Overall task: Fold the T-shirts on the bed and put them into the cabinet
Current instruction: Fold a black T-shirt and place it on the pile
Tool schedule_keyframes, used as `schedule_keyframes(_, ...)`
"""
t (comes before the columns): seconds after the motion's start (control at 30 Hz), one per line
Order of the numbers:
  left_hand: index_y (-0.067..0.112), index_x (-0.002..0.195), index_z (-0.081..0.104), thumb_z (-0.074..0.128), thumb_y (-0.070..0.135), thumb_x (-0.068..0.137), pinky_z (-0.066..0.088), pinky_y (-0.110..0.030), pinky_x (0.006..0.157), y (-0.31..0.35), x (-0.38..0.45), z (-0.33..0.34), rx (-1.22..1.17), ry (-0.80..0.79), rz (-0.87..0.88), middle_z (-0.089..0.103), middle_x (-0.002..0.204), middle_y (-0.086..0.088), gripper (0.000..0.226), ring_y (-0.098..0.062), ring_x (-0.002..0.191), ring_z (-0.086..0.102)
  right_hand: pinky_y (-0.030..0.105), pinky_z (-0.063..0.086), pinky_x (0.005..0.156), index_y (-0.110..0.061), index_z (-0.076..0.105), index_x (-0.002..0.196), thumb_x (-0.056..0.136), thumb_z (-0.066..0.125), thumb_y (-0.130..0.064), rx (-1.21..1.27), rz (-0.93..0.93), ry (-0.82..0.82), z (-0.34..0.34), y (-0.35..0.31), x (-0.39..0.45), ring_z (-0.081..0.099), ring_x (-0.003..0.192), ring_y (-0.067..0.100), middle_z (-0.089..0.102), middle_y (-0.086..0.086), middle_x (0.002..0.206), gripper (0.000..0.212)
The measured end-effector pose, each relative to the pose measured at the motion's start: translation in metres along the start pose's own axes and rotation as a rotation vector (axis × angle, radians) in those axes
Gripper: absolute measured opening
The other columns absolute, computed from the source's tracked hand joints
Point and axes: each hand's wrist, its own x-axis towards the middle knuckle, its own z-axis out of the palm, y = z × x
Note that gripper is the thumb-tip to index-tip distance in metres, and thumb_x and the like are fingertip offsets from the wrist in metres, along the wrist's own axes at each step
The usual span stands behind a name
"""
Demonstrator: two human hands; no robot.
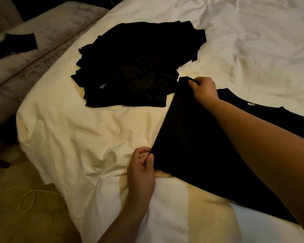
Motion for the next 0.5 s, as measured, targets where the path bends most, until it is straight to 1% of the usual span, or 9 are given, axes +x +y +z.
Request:
schedule_keyframes(0.03, 0.021, 0.097, 0.065, 0.063, 0.012, 0.096, 0.054, -0.029, 0.064, 0.001, -0.001, 0.001, 0.021, 0.018, 0.01, 0.071, 0.076, 0.006, 0.009, -0.01, 0.071, 0.068, 0.027, 0.04, 0.077, -0.003, 0.069, 0.112, 0.102, 0.052, -0.024, -0.013, -0.021, 0.009, -0.001, -0.001, 0.0, 0.063, 0.097, 0.027, 0.068, 0.012, 0.104, 0.029)
schedule_keyframes(0.1, 0.021, 0.09, 0.066, 0.068, 0.019, 0.093, 0.055, -0.031, 0.066, 0.004, -0.002, 0.002, 0.033, 0.031, 0.009, 0.07, 0.072, 0.006, 0.005, -0.009, 0.069, 0.068, 0.025, 0.041, 0.082, -0.004, 0.069, 0.114, 0.1, 0.053, -0.018, -0.039, -0.059, 0.023, -0.004, -0.004, 0.003, 0.063, 0.105, 0.026, 0.069, 0.012, 0.113, 0.026)
schedule_keyframes(0.13, 0.021, 0.087, 0.067, 0.073, 0.021, 0.09, 0.054, -0.029, 0.066, 0.007, -0.003, 0.002, 0.023, 0.031, 0.0, 0.07, 0.072, 0.006, 0.007, -0.006, 0.067, 0.066, 0.026, 0.041, 0.083, -0.005, 0.069, 0.114, 0.099, 0.053, -0.015, -0.05, -0.068, 0.024, -0.005, -0.006, 0.004, 0.062, 0.106, 0.026, 0.068, 0.012, 0.115, 0.025)
schedule_keyframes(0.2, 0.025, 0.087, 0.065, 0.082, 0.026, 0.081, 0.049, -0.017, 0.066, 0.011, -0.008, 0.003, 0.058, 0.043, 0.018, 0.066, 0.077, 0.008, 0.019, -0.001, 0.067, 0.061, 0.028, 0.045, 0.084, -0.005, 0.069, 0.111, 0.097, 0.053, -0.012, -0.073, -0.085, 0.009, -0.006, -0.007, 0.008, 0.063, 0.104, 0.026, 0.068, 0.011, 0.114, 0.023)
schedule_keyframes(0.23, 0.027, 0.089, 0.062, 0.086, 0.031, 0.074, 0.046, -0.013, 0.066, 0.012, -0.009, 0.004, 0.124, 0.057, 0.067, 0.062, 0.082, 0.01, 0.028, -0.002, 0.07, 0.058, 0.029, 0.046, 0.083, -0.005, 0.069, 0.109, 0.097, 0.054, -0.012, -0.09, -0.093, 0.001, -0.005, -0.007, 0.009, 0.063, 0.102, 0.026, 0.068, 0.011, 0.112, 0.021)
schedule_keyframes(0.27, 0.028, 0.09, 0.06, 0.088, 0.036, 0.068, 0.045, -0.012, 0.068, 0.01, -0.01, 0.004, 0.203, 0.058, 0.126, 0.057, 0.087, 0.012, 0.036, -0.003, 0.074, 0.055, 0.03, 0.047, 0.082, -0.005, 0.07, 0.107, 0.096, 0.055, -0.013, -0.108, -0.099, -0.003, -0.005, -0.007, 0.01, 0.063, 0.101, 0.026, 0.068, 0.011, 0.11, 0.02)
schedule_keyframes(0.33, 0.029, 0.086, 0.06, 0.089, 0.041, 0.063, 0.044, -0.012, 0.072, 0.007, -0.011, 0.005, 0.314, 0.017, 0.22, 0.052, 0.089, 0.014, 0.038, -0.003, 0.081, 0.054, 0.032, 0.047, 0.082, -0.005, 0.071, 0.104, 0.096, 0.058, -0.017, -0.153, -0.104, -0.004, -0.004, -0.007, 0.013, 0.062, 0.101, 0.027, 0.066, 0.012, 0.109, 0.019)
schedule_keyframes(0.43, 0.026, 0.079, 0.066, 0.087, 0.029, 0.074, 0.047, -0.016, 0.073, 0.003, -0.009, 0.006, 0.358, -0.005, 0.28, 0.057, 0.085, 0.014, 0.021, -0.004, 0.079, 0.058, 0.034, 0.045, 0.078, -0.008, 0.071, 0.103, 0.095, 0.062, -0.024, -0.3, -0.114, 0.007, -0.001, -0.008, 0.014, 0.056, 0.103, 0.029, 0.054, 0.014, 0.116, 0.02)
schedule_keyframes(0.5, 0.022, 0.076, 0.068, 0.083, 0.018, 0.079, 0.044, -0.01, 0.07, 0.003, -0.008, 0.006, 0.306, 0.02, 0.297, 0.059, 0.08, 0.01, 0.016, -0.005, 0.075, 0.059, 0.034, 0.043, 0.075, -0.008, 0.071, 0.104, 0.094, 0.062, -0.023, -0.391, -0.154, 0.023, 0.001, -0.01, 0.013, 0.053, 0.106, 0.031, 0.051, 0.014, 0.116, 0.02)
